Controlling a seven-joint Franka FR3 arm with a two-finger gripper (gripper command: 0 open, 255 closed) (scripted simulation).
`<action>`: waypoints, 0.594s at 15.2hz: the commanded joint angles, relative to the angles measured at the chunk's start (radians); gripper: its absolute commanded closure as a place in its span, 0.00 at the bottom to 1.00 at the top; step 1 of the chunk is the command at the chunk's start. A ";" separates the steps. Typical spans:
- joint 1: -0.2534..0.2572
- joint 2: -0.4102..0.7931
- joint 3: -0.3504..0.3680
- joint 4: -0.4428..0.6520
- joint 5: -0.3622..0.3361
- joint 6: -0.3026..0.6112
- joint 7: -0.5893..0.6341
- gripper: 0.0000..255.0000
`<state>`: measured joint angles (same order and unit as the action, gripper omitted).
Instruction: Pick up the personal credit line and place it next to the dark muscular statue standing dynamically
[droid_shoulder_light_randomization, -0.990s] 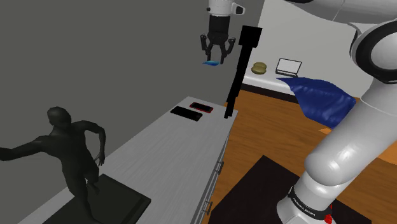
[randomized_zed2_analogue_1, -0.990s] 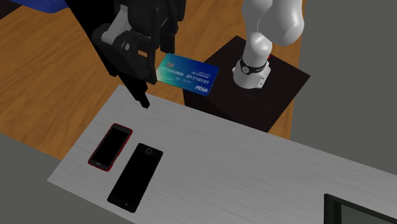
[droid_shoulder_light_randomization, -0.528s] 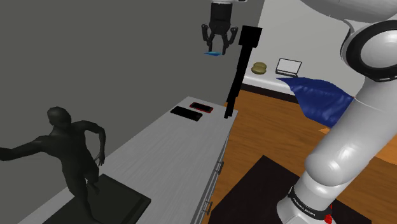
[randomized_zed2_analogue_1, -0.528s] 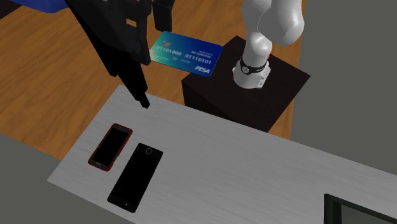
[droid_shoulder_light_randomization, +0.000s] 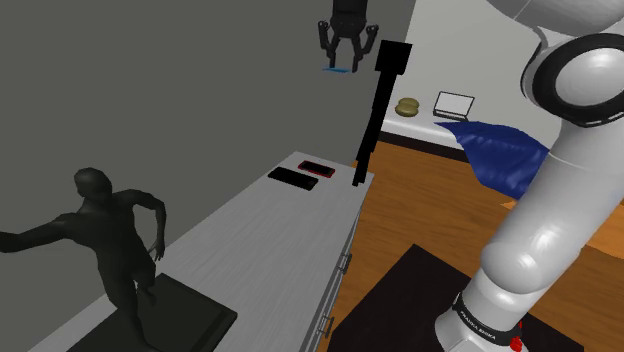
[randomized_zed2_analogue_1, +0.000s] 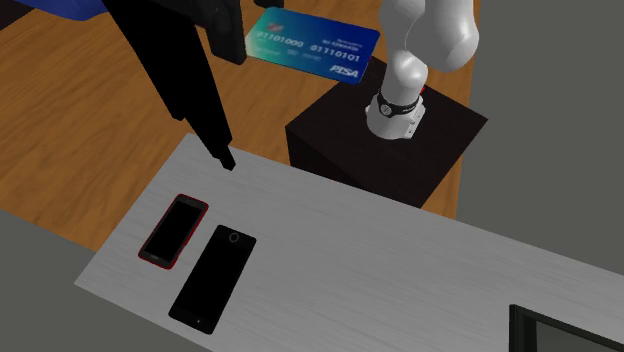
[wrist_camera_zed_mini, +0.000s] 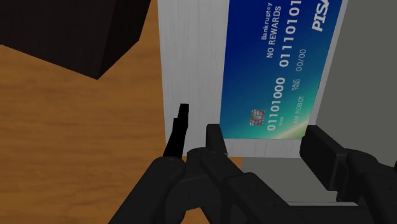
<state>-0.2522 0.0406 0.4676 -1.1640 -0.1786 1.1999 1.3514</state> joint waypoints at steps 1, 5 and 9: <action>0.011 -0.039 0.012 -0.041 0.019 0.002 0.031 1.00; 0.041 -0.114 0.042 -0.116 0.059 0.001 0.104 1.00; 0.074 -0.168 0.081 -0.161 0.093 -0.010 0.185 1.00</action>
<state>-0.1865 -0.1109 0.5386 -1.3096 -0.0959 1.1916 1.5134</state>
